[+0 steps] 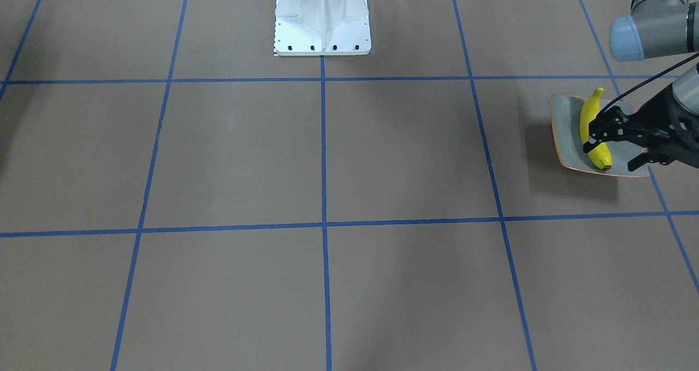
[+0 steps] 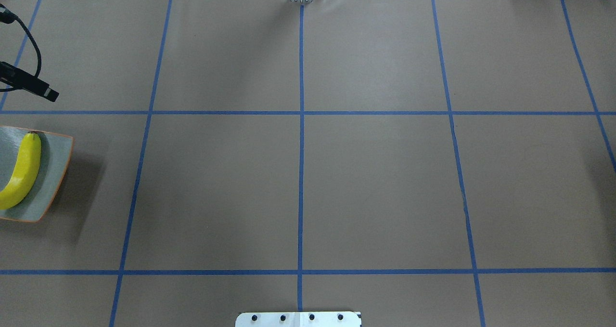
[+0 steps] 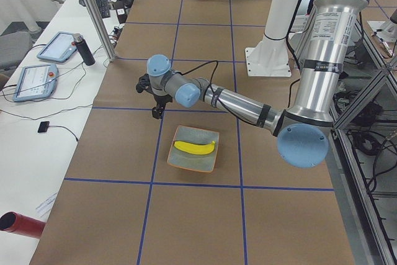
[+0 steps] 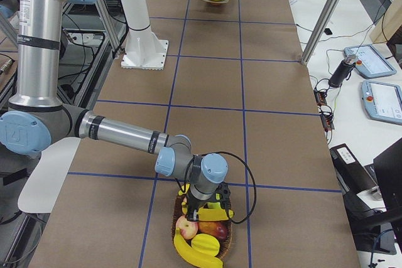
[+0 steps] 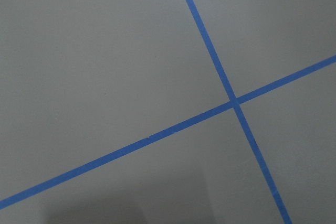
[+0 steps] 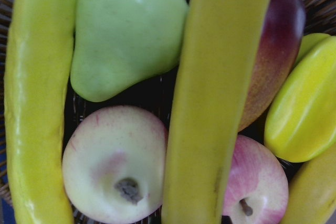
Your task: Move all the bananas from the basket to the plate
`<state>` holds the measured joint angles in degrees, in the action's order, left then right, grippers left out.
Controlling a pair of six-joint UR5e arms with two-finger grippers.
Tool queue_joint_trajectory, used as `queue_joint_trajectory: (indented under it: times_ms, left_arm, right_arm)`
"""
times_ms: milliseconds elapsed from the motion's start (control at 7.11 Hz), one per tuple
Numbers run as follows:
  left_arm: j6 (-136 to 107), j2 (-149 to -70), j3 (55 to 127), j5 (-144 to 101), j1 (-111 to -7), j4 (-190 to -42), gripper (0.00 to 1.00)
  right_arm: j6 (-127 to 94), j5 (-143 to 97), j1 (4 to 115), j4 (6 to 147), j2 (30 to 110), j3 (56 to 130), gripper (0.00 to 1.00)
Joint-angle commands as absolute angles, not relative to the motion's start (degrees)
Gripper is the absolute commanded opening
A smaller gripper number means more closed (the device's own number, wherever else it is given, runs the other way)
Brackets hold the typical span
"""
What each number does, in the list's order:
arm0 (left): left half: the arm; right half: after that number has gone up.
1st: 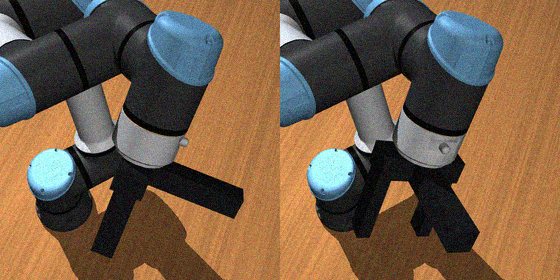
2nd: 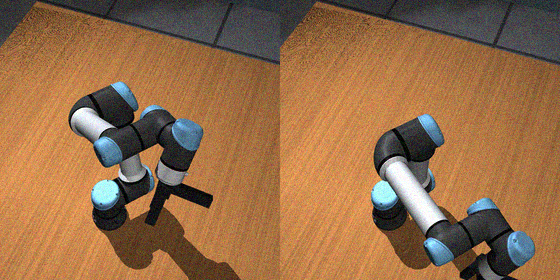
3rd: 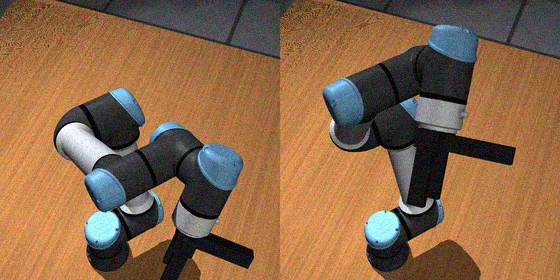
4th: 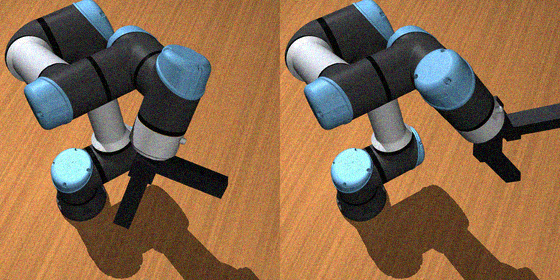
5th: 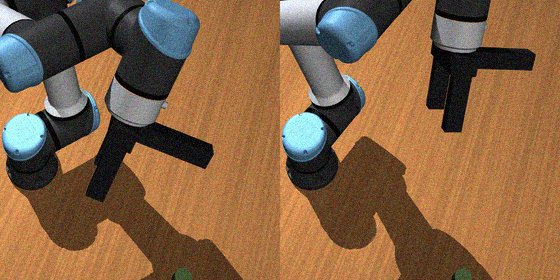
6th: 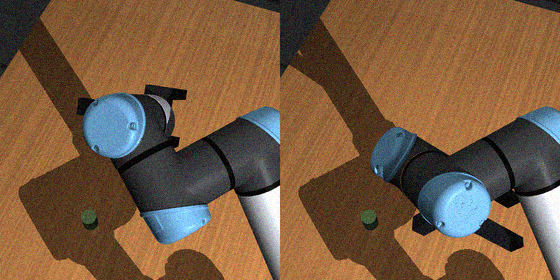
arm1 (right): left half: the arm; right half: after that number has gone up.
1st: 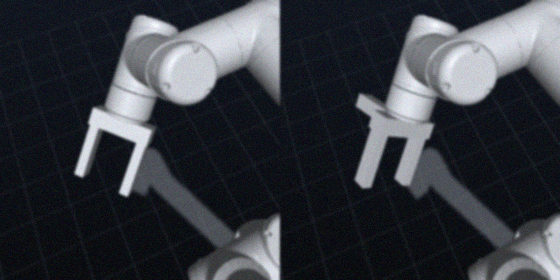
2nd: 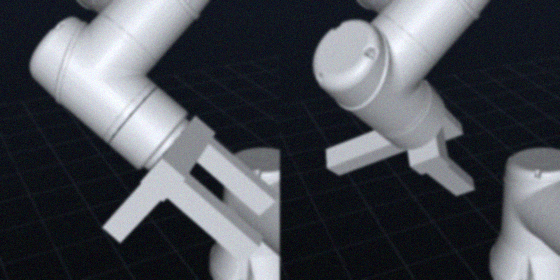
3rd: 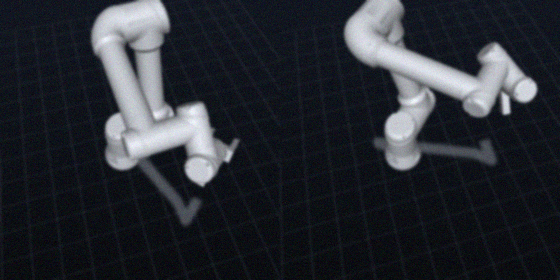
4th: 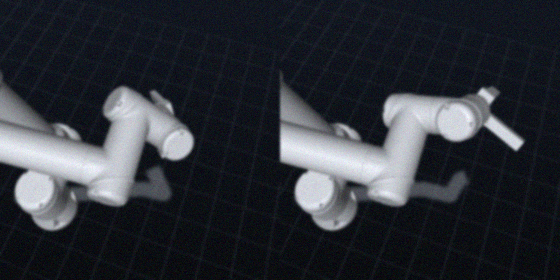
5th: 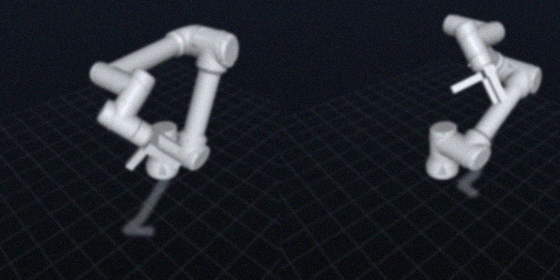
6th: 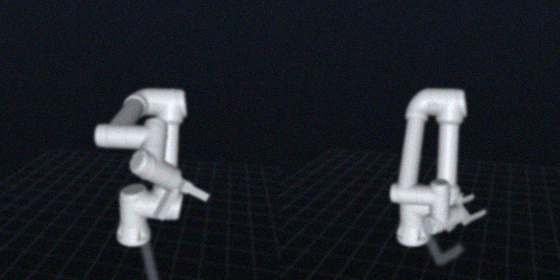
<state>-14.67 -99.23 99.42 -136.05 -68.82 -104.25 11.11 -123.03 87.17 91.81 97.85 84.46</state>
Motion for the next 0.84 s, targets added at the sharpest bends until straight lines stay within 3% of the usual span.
queue_joint_trajectory:
  times_ms: [0, 422, 703]
  left_arm:
    - [-14.7, -99.2, 99.2, -136.1, -68.7, -104.2, 1.0]
    - [-14.7, -99.4, 98.6, -136.2, -68.6, -104.3, 1.0]
    - [-14.7, -99.9, 97.2, -136.1, -67.7, -104.5, 1.0]
  right_arm:
    - [11.1, -122.9, 90.2, 91.8, 97.7, 85.6, 0.0]
    - [10.3, -122.7, 94.7, 92.3, 96.7, 91.0, 0.0]
    - [9.3, -123.7, 94.2, 99.8, 86.4, 91.2, 0.0]
